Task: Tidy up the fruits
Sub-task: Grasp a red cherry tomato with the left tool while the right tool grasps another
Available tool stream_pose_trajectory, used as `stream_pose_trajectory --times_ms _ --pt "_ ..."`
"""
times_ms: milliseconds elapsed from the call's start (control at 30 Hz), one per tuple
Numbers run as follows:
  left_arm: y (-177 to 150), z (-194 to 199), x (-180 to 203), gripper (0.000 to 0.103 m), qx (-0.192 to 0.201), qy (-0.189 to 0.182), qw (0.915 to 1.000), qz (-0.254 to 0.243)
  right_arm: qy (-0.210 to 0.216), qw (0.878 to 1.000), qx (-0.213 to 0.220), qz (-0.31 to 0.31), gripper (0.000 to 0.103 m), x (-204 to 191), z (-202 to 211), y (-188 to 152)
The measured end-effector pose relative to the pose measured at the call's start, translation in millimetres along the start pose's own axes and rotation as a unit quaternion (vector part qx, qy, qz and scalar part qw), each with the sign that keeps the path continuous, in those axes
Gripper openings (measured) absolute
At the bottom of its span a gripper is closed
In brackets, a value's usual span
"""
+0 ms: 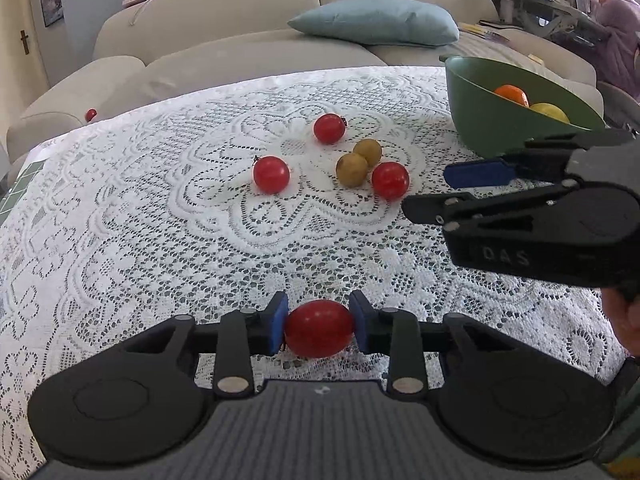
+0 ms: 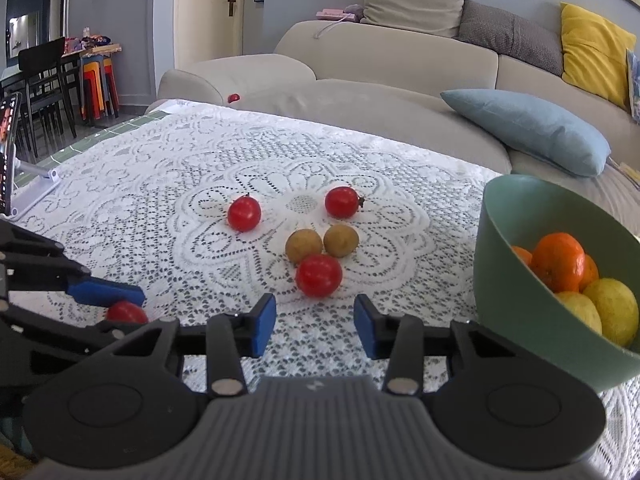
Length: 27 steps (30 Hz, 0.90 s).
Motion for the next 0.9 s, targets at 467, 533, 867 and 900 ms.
stream_pose_trajectory --times_ms 467,533,867,900 --pt "-1 9 -18 0.043 -0.025 -0.023 0.9988 0.035 0.003 1.000 -0.015 -0.004 0.040 7 -36 13" --pt "-2 10 -17 0.043 -0.026 -0.023 0.9989 0.032 0.003 1.000 -0.016 -0.007 0.036 8 -38 13" --pt "-3 14 -16 0.039 -0.049 -0.015 0.9983 0.026 0.014 1.000 -0.018 -0.006 0.028 5 -42 10" --pt "-4 14 -16 0.039 -0.049 -0.016 0.9983 0.027 0.013 1.000 -0.018 -0.005 0.028 4 -42 10"
Point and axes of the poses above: each gripper's, at about its wrist camera, not at the fingertips, and z roughly against the way its jaws point, x to its right, y to its top, the point moved 1 cm from there along -z, roughly the way its jaws point, and after that the axes turned 15 degrees about z, right-handed, at the moved point
